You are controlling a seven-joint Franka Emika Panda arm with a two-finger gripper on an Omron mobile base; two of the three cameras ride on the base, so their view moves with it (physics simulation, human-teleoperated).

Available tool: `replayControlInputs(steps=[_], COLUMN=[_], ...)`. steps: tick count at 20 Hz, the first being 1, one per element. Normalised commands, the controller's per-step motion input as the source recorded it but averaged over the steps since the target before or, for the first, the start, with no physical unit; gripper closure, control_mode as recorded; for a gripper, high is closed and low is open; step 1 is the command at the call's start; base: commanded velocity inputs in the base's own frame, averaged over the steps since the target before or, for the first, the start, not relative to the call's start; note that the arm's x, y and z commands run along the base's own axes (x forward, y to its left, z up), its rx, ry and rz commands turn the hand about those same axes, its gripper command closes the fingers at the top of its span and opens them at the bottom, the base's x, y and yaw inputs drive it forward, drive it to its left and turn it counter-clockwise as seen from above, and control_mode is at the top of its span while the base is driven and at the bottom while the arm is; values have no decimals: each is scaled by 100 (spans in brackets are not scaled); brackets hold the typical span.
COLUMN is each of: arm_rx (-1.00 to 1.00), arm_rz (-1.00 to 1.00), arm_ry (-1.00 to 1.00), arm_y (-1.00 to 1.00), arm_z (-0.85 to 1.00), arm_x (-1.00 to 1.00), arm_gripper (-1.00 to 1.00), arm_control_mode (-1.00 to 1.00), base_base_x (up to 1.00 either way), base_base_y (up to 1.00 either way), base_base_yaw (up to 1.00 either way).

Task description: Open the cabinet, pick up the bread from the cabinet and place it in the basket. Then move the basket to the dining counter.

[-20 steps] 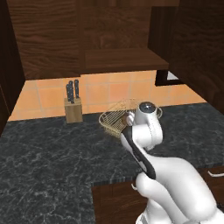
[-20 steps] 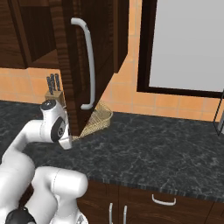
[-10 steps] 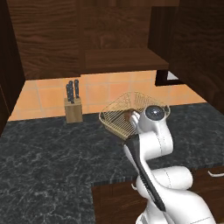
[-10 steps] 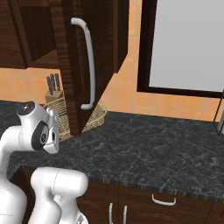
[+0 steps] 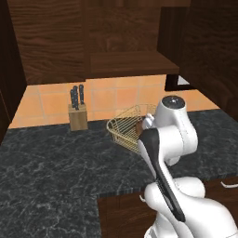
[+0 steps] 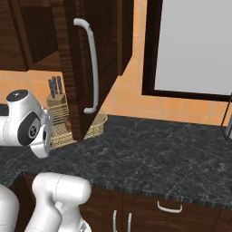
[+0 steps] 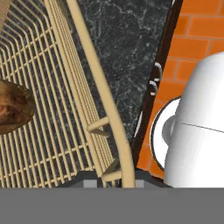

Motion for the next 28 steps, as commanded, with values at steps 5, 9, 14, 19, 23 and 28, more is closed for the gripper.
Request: replayControlInputs(steps=[5,9,14,19,23,28], arm_rx=[0,0,0,0,0,0], arm_rz=[0,-1,0,0,0,0], arm_ry=[8,-2,-16,0,0,0], arm_y=[7,0,0,0,0,0], arm_z=[15,3,2,0,0,0], arm_x=[-53,-71,-43,0,0,0], arm_gripper=[100,100,100,100,100,100], arm_control_mode=[-100,-100,-100,-100,-100,100], base_base_x=[0,0,0,0,0,-49], base_base_y=[0,0,0,0,0,-4], base_base_yaw=[0,0,0,0,0,-1])
